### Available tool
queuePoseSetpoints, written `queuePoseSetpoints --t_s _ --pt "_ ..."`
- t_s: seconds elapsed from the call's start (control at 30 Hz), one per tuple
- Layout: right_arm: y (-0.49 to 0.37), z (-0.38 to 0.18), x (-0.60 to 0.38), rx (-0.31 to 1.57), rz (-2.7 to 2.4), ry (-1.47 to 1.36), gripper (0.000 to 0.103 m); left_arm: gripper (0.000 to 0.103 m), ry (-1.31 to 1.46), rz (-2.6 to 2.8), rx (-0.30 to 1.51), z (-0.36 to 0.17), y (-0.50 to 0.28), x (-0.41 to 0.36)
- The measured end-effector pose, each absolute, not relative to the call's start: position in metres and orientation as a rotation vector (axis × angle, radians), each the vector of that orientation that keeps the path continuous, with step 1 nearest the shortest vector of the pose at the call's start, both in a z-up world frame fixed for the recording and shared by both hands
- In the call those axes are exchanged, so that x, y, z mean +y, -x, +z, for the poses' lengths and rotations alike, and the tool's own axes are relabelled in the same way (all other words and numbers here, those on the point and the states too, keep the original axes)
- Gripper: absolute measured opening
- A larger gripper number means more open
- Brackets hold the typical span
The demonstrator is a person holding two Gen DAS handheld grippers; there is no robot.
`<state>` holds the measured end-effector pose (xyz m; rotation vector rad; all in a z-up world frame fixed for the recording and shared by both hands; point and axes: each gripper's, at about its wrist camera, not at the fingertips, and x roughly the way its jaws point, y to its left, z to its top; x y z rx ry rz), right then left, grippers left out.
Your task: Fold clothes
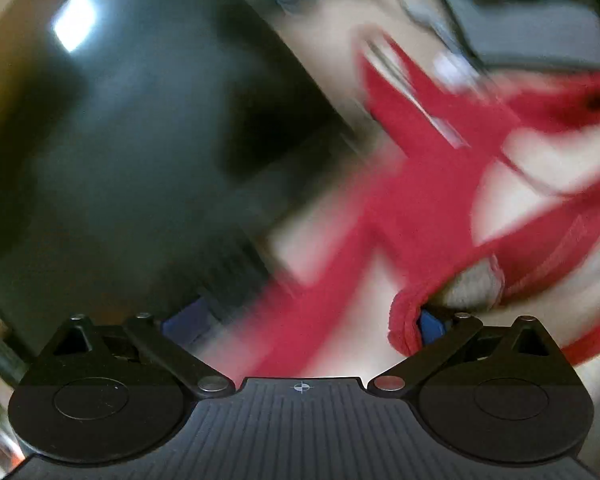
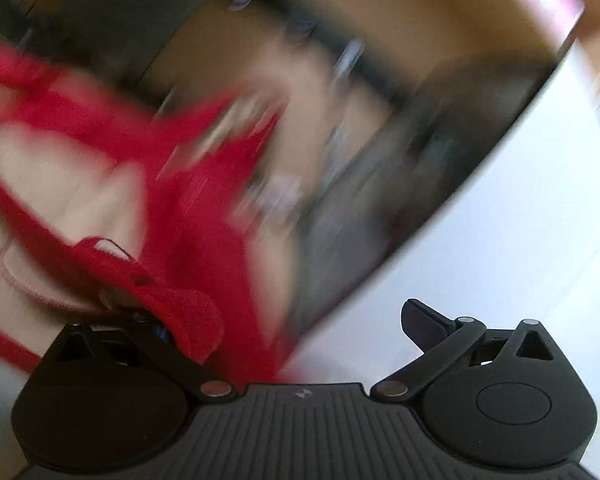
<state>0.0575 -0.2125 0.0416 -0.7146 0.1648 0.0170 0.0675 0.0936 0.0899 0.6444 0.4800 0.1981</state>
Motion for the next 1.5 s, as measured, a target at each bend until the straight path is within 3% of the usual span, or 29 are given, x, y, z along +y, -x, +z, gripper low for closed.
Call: queuePoseSetpoints --t_s 0.1,0.17,0.2,0.43,0.57,0.73,0.87,1.03,1.17,1.4,1.5 --pt "-0.044 0.113 -0.204 -0.127 -0.084 0.625 0.103 0.103 -0.581 0.348 0.188 0.178 -0.057 0.105" --pt "-0.029 0.126 -0.211 -0.202 -0.103 0.575 0.103 0.103 -0.518 0.338 0.129 0.198 -0.034 0.115" --pt "-0.024 0.122 -0.215 -0.195 -0.099 0.569 0.103 0.103 -0.506 0.307 0.217 0.179 -0.027 0.116" --pt "-0.003 -0.005 -0.235 0.456 0.269 0.633 0.103 0.103 -0.414 0.077 0.796 0.054 0.02 0.117" --pt "0.014 -0.019 -0.251 0.648 0.48 0.573 0.103 0.103 -0.381 -0.125 0.953 0.034 0.044 0.107" --pt "-0.004 0.003 -0.284 0.702 0.529 0.382 0.103 0.103 -0.254 -0.316 0.829 0.071 0.037 0.1" --pt "-0.012 0.019 -0.28 0.592 0.553 0.184 0.103 0.103 -0.049 -0.314 0.671 0.085 -0.004 0.101" --pt "-0.061 0.034 -0.239 0.5 0.572 -0.014 0.103 0.103 0.189 -0.177 0.628 0.043 -0.113 0.105" --pt "-0.094 0.051 -0.214 0.462 0.624 -0.039 0.103 0.103 0.149 -0.142 0.695 0.01 -0.139 0.091" --pt "-0.168 -0.029 -0.196 0.778 0.612 -0.339 0.103 0.103 0.165 -0.115 0.691 -0.008 -0.115 0.091" --pt "-0.171 -0.058 -0.203 0.817 0.584 -0.416 0.103 0.103 0.159 -0.107 0.683 -0.009 -0.099 0.089"
